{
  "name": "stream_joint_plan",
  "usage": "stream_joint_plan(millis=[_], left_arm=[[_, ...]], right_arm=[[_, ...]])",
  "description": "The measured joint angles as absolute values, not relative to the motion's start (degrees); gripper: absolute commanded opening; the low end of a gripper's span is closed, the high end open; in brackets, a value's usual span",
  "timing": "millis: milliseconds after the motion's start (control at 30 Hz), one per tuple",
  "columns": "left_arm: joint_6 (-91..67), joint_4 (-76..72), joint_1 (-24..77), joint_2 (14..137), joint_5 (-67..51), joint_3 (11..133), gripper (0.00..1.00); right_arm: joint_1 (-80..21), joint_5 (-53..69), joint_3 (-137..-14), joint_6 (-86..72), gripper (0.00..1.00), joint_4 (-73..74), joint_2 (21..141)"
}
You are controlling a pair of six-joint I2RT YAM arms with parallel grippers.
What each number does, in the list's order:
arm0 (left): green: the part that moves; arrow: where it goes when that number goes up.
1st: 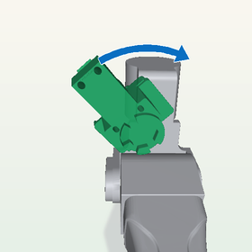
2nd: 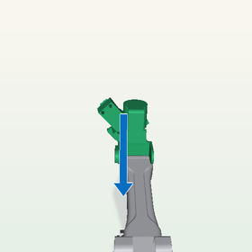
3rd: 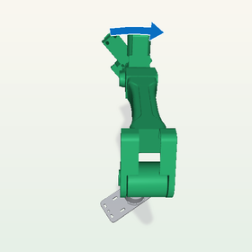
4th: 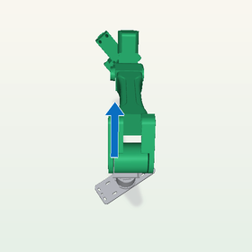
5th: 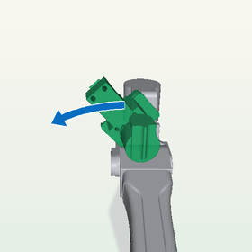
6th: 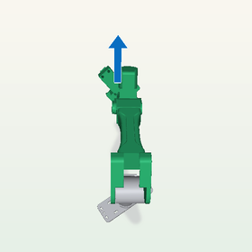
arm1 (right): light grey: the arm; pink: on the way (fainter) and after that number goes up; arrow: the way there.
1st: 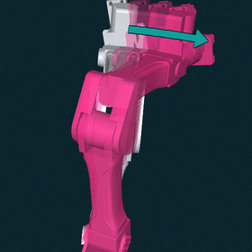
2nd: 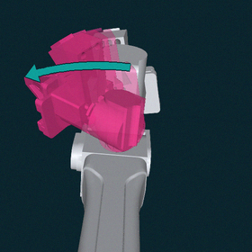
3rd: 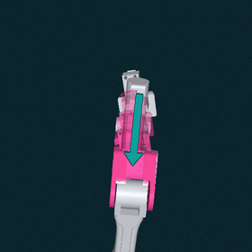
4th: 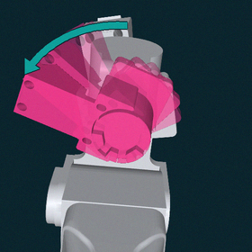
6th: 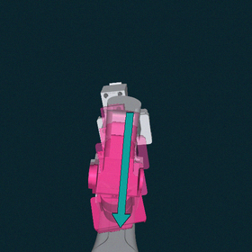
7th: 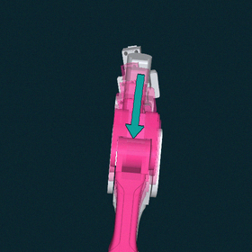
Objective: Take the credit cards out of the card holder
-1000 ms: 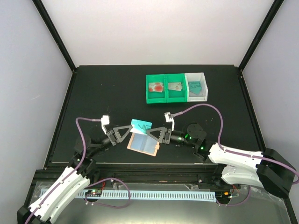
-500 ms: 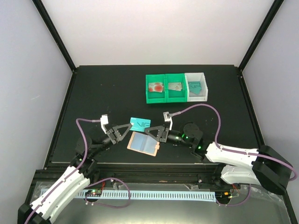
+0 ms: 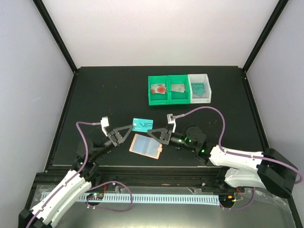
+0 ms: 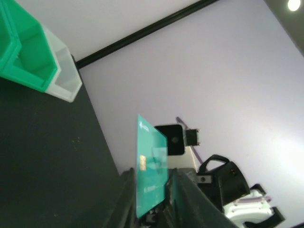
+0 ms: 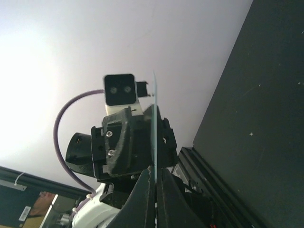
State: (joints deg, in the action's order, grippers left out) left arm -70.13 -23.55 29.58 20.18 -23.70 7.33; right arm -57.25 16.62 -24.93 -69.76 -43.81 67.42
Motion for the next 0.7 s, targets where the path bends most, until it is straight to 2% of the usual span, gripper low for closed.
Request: stream_joint_plan(millis=[67,100,267,300,333,533,700], left_arm=[[-69.8,-22.9,29.6,20.0,-23.6,7.3,0.61],[-69.6,-22.1,29.6,19.7,-23.6,7.3,0.7],[-66.1,-15.0,29.6,18.1,-23.1,8.9,0.89],[-64.9,-13.2,29.6,18.0,-23.1,9.7,0.96],[-63.9,-12.1,29.6,17.8,-23.0,10.3,0.99],[-55.3,-0.8,29.6,19.0,-21.3,16.9,0.99],[-49.7,6.4,29.6,23.5,-20.7,20.7,0.99]], right_arm=[[-57.2,15.7,-24.9,-69.2,0.01,-42.3,66.1],[-57.2,15.2,-24.9,-68.8,0.01,-41.5,65.5],[-57.2,12.8,-25.4,-64.6,0.01,-34.5,61.6],[-57.1,12.4,-25.5,-63.8,0.01,-33.2,60.9],[-57.0,12.0,-25.8,-62.8,0.01,-31.7,60.4],[-55.1,7.6,-33.2,-54.6,0.01,-15.4,57.7],[-48.0,5.5,-34.0,-49.1,0.01,-5.7,54.1]])
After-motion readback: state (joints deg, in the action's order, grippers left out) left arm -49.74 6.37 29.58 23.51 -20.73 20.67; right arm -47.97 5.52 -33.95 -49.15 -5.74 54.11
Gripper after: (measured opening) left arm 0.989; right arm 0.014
